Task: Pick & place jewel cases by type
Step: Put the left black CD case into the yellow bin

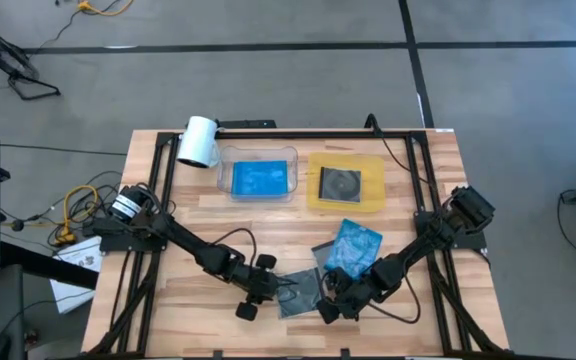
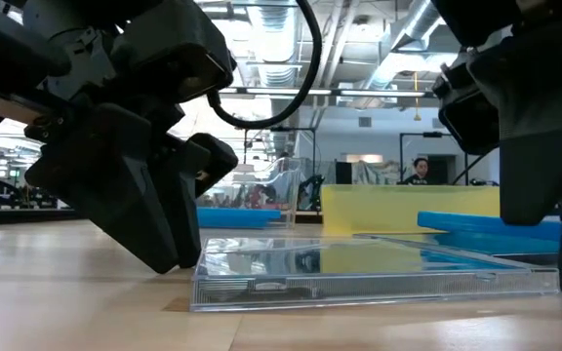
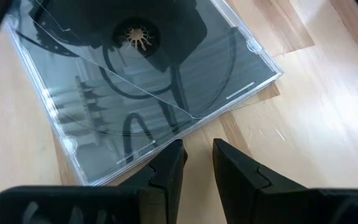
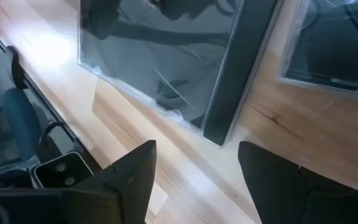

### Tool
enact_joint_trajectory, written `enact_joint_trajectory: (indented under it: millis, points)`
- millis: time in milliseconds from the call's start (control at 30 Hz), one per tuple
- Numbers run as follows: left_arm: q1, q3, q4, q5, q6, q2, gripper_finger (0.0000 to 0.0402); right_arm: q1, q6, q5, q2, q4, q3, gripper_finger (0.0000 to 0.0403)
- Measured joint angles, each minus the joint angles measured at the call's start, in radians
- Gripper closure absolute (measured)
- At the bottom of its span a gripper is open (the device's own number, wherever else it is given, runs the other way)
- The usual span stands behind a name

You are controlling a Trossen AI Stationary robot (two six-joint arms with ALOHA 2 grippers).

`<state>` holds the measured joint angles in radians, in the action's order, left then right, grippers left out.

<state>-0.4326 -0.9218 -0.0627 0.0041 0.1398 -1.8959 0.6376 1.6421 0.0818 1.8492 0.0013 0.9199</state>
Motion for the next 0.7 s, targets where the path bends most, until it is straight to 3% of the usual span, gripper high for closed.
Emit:
enact_joint_trajectory:
  millis: [700]
  points:
    - [-0.025,0.012,-0.03,-0.069,-0.036,0.013,0.0317,-0.017,-0.07,0.114,0.008,0.098,-0.008,0.0185]
